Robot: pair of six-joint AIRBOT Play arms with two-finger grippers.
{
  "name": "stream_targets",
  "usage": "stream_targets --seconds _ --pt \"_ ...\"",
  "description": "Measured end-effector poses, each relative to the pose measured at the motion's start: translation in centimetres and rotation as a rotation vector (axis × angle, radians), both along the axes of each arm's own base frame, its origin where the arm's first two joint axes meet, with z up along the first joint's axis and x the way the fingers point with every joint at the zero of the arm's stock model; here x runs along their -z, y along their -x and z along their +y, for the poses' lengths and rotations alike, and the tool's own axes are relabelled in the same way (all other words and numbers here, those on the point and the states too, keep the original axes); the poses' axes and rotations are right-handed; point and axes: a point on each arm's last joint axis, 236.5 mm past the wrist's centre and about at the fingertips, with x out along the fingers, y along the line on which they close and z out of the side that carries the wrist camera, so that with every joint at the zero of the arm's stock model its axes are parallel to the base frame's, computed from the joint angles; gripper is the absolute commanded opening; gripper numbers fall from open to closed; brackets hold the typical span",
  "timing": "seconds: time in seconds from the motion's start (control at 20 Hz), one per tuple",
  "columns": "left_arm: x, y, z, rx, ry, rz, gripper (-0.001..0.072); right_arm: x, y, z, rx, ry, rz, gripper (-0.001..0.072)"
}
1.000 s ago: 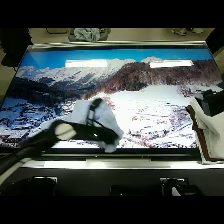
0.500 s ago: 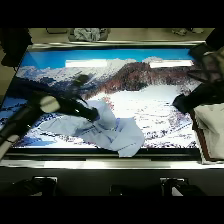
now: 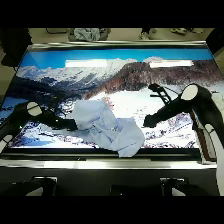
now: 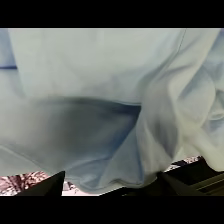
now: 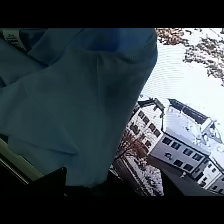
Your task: Fold the shirts.
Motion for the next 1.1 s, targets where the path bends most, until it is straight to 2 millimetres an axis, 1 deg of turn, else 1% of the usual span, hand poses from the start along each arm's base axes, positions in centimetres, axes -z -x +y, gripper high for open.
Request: stream_targets --seconds 0.1,0.15,0.2,0.25,0.3,0.35,0.4,0.45,0.5,0.55,0.6,0.65,0.7,0.75,0.8,0.85,0.9,0.95,1.0,1.05,1.1 --pt "1.2 0.5 -0.9 0.017 0.008 0.005 0.0695 1.7 0.0 0.7 -0.006 -0.020 0.036 0.0713" --pt "1.6 0.5 -1.4 0.026 0.012 -0.002 0.0583 2.3 0.0 1.2 -0.008 -0.039 0.050 0.0712" --pt "2.0 0.6 -1.9 0.033 0.015 -0.001 0.0442 3.0 0.0 1.6 -0.010 -0.054 0.071 0.0711" --pt "2.4 0.6 -2.4 0.043 0.017 -0.002 0.0252 3.7 0.0 2.2 -0.011 -0.070 0.089 0.0711" --pt "2.7 0.5 -2.7 0.046 0.018 -0.005 0.0085 4.4 0.0 2.7 -0.017 -0.085 0.106 0.0709" --pt "3.0 0.5 -2.8 0.049 0.017 -0.006 0.0032 5.1 0.2 3.5 -0.032 -0.096 0.129 0.0693" --pt "3.1 0.5 -3.0 0.053 0.016 -0.009 0.0031 5.8 0.5 4.2 -0.047 -0.104 0.147 0.0598" --pt "3.1 0.4 -3.1 0.054 0.018 -0.013 0.0030 6.6 0.6 5.0 -0.061 -0.107 0.156 0.0262" --pt "3.0 0.2 -3.3 0.057 0.018 -0.020 0.0029 7.2 0.7 5.5 -0.074 -0.105 0.162 0.0052" --pt "2.5 -0.3 -3.2 0.063 0.014 -0.040 0.0029 7.6 0.6 6.1 -0.083 -0.107 0.159 0.0051" --pt "1.5 -1.1 -3.1 0.072 0.004 -0.077 0.0029 7.6 0.2 6.5 -0.087 -0.107 0.146 0.0051" --pt "-0.1 -2.3 -2.9 0.083 -0.010 -0.132 0.0028 7.2 -0.4 6.6 -0.093 -0.105 0.119 0.0051" --pt "-2.1 -3.6 -2.6 0.096 -0.030 -0.199 0.0029 6.2 -1.4 6.5 -0.103 -0.100 0.069 0.0051" --pt "-5.2 -5.3 -2.0 0.102 -0.055 -0.294 0.0029 4.5 -2.7 6.3 -0.112 -0.092 0.004 0.0051" --pt "-8.9 -7.0 -1.3 0.091 -0.079 -0.393 0.0029 2.2 -4.3 5.8 -0.121 -0.076 -0.082 0.0052" --pt "-13.6 -8.7 0.0 0.064 -0.110 -0.513 0.0029 -1.2 -6.4 4.8 -0.120 -0.052 -0.204 0.0052" --pt "-19.2 -10.1 1.5 0.018 -0.134 -0.648 0.0029 -5.4 -8.3 3.6 -0.113 -0.020 -0.338 0.0052" --pt "-24.7 -10.7 3.2 -0.035 -0.151 -0.768 0.0029 -10.1 -9.7 2.2 -0.099 0.016 -0.476 0.0052" --pt "-30.1 -10.5 5.1 -0.100 -0.160 -0.881 0.0029 -15.6 -10.5 0.4 -0.073 0.061 -0.634 0.0052" --pt "-35.6 -9.6 7.2 -0.178 -0.162 -0.995 0.0029 -20.6 -10.5 -1.4 -0.042 0.109 -0.771 0.0052" --pt "-40.5 -7.9 9.3 -0.258 -0.162 -1.091 0.0029 -25.4 -9.8 -3.0 0.003 0.149 -0.897 0.0052"
